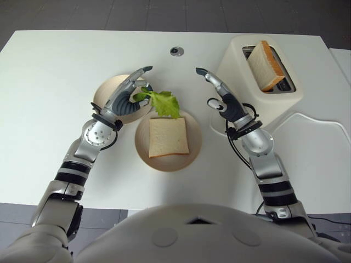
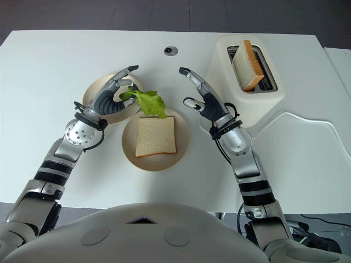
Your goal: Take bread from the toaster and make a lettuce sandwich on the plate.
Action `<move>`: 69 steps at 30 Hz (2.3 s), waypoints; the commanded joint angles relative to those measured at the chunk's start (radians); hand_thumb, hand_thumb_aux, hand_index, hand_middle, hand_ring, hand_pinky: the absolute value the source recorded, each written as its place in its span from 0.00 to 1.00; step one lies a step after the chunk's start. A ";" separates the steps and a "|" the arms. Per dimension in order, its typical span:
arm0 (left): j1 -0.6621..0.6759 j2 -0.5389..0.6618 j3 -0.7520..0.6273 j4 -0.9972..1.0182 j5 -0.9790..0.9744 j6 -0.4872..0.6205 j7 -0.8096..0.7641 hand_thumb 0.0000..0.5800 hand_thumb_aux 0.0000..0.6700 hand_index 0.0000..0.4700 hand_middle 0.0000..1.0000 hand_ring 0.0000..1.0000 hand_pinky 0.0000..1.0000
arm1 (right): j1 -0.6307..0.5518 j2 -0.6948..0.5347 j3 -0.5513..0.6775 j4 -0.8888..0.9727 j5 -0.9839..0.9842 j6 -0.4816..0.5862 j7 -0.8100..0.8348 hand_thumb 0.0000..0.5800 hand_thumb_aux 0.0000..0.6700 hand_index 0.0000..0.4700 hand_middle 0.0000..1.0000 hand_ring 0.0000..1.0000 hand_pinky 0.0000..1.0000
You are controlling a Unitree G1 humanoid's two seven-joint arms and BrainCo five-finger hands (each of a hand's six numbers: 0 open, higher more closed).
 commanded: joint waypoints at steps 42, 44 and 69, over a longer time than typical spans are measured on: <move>0.060 -0.034 0.028 -0.157 -0.206 -0.067 -0.161 0.00 0.00 0.00 0.00 0.00 0.00 | 0.036 -0.004 -0.004 -0.218 0.116 -0.089 0.046 0.00 0.00 0.00 0.00 0.00 0.00; 0.073 -0.066 0.020 -0.209 -0.264 -0.017 -0.180 0.00 0.00 0.00 0.00 0.00 0.00 | 0.050 -0.029 -0.055 -0.294 0.127 -0.079 0.049 0.00 0.00 0.00 0.00 0.00 0.00; 0.067 -0.099 0.030 -0.138 -0.063 -0.044 -0.189 0.00 0.00 0.00 0.00 0.00 0.00 | 0.002 -0.502 -0.364 -0.002 -0.275 0.132 0.123 0.00 0.00 0.00 0.00 0.00 0.00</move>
